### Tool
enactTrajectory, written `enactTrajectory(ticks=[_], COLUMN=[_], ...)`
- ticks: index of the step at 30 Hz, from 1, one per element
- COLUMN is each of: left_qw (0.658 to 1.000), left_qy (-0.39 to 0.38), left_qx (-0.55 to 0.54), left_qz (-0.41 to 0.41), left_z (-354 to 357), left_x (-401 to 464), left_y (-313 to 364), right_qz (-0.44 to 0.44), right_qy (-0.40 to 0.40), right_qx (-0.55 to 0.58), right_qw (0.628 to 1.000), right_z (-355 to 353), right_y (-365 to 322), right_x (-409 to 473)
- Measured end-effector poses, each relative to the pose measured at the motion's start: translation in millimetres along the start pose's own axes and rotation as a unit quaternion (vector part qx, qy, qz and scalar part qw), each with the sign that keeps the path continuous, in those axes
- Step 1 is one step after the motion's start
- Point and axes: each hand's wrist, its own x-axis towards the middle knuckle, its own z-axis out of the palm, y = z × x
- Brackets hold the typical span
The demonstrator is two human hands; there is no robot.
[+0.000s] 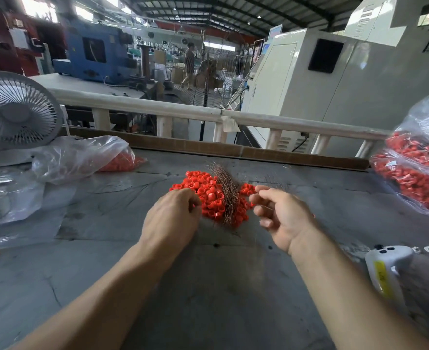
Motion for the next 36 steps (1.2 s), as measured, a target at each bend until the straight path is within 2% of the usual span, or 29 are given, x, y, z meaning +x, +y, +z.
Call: enactTrajectory(ticks=[3, 7, 18, 28, 31, 36], left_qw=[0.999, 0.998, 0.997, 0.999, 0.998, 0.992], left_qy=[-0.012, 0.002, 0.005, 0.013, 0.03, 0.012], left_qx=[0.01, 0.034, 0.055, 0.021, 0.059, 0.121], left_qz=[0.031, 0.048, 0.054, 0.022, -0.005, -0.036], left_z=[6, 7, 13, 9, 5, 0], left_x=[1, 5, 5, 4, 4, 2], left_y=[3, 5, -1, -1, -2, -6], right_qz=[-0.016, -0.021, -0.038, -0.052, -0.049, -0.045], right_qy=[-0.013, -0.026, -0.06, -0.082, -0.079, -0.081], right_qx=[-0.043, -0.041, -0.089, -0.106, -0.105, -0.115], right_qw=[0.999, 0.999, 0.994, 0.99, 0.99, 0.989], right_z=[3, 6, 8, 9, 9, 8], right_y=[2, 4, 13, 17, 16, 16], right_x=[-3, -7, -6, -7, -7, -8])
